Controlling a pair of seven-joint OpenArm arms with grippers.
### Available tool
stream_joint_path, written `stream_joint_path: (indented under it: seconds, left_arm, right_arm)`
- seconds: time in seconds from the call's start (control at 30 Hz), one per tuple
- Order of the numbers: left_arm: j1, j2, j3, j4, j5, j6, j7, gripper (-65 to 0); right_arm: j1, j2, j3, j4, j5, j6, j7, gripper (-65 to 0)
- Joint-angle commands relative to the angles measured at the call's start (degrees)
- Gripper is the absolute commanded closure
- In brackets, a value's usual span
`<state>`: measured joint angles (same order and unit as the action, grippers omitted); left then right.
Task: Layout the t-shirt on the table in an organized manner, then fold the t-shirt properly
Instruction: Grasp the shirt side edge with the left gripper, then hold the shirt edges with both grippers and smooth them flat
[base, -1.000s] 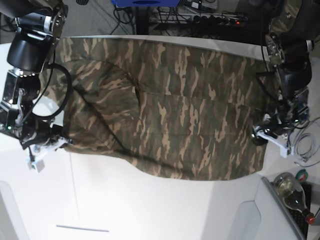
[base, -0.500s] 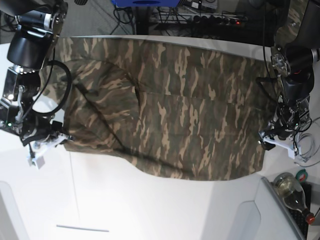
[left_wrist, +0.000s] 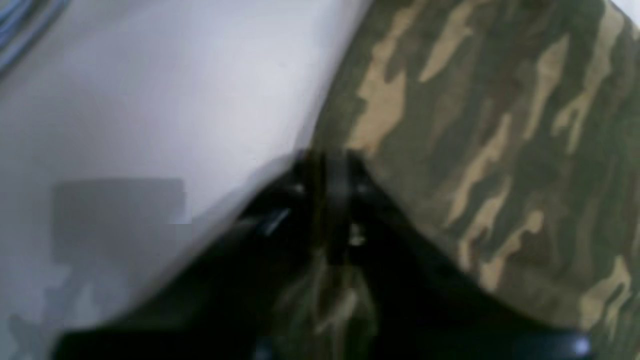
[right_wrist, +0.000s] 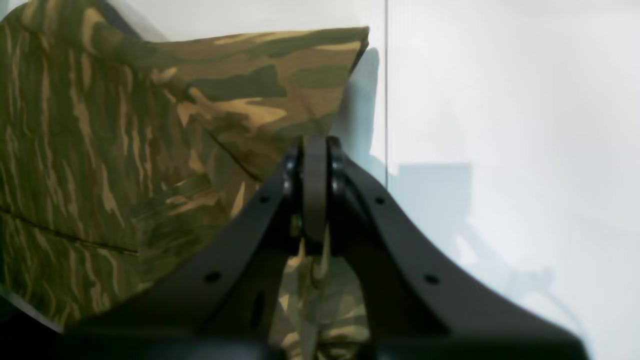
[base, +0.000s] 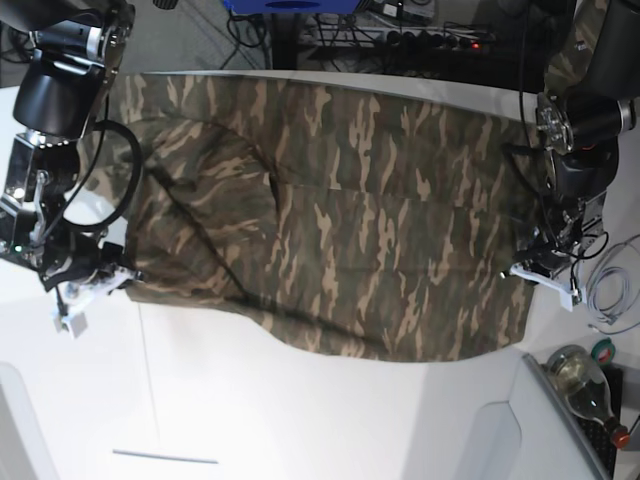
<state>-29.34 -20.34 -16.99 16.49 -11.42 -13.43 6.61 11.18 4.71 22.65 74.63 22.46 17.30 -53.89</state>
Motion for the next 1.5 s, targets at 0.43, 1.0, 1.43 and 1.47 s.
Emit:
stream_joint_path:
  seconds: [0.43,1.0,1.43,1.47]
  left_arm:
    - [14.88,0.95,-0.19,44.48,0.39,-0.24,23.59,0.0]
    - [38.0,4.03,-5.56,72.7,0.83,-0.42,29.56,0.0]
    - [43.19,5.26,-4.68,66.89,1.0,-0.5,29.56,0.0]
    - [43.28,5.17,-4.06,66.89,1.0,-0.5,29.56,0.0]
  right_arm:
    - [1.17,0.78,0.07,0.67,0.53,0.24,1.71,-0.2]
    - [-0.15,0.52,0.07,0.67,0.53,0.24,1.71,-0.2]
    - [-0.23,0.34,0.07,0.67,0.62,0.24,1.8,-0.2]
    - [-0.23,0.34,0.07,0.67,0.62,0.24,1.8,-0.2]
